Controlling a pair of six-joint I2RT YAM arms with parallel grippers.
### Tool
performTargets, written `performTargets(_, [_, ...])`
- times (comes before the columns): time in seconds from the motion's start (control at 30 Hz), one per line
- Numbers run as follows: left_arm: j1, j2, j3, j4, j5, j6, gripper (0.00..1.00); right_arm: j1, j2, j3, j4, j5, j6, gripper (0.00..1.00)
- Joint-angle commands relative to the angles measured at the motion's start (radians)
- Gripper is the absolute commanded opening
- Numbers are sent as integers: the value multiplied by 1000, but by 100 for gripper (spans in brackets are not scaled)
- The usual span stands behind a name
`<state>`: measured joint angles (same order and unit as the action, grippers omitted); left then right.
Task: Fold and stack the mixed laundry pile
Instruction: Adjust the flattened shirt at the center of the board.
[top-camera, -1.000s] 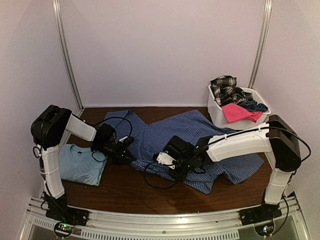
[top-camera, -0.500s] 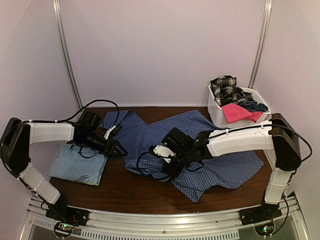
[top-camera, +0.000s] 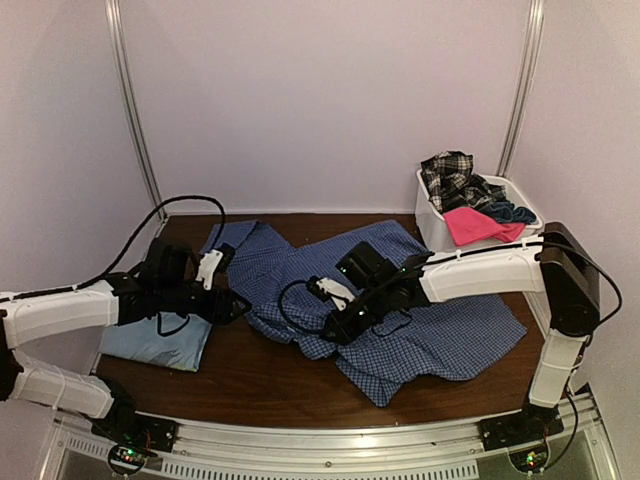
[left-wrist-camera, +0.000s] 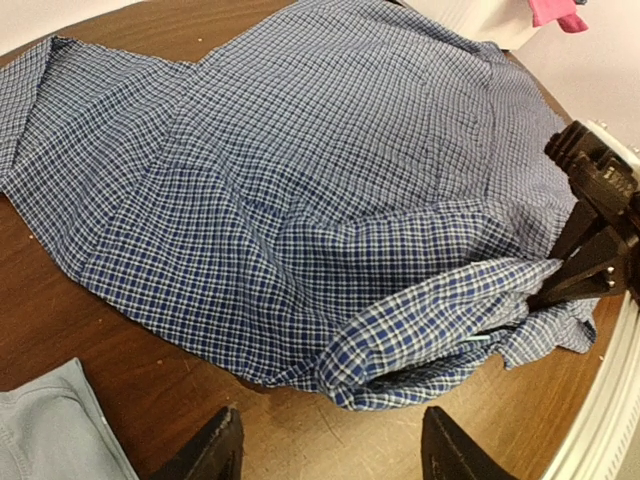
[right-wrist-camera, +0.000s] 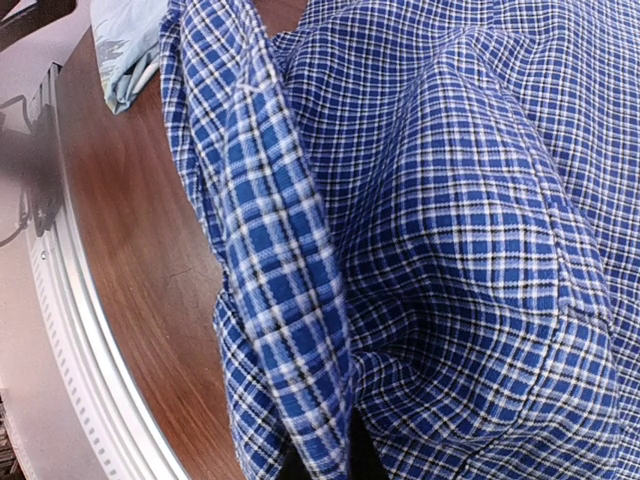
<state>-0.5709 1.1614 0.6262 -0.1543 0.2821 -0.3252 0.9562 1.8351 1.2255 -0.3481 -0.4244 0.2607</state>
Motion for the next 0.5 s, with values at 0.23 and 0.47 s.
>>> performTargets(0.23, [-118, 171, 116, -14, -167, 133, 61, -19, -25, -9, 67, -112, 70, 0])
performTargets(0.47, [-136, 247, 147, -68, -212, 216, 56, -35, -40, -44, 119, -159, 95, 0])
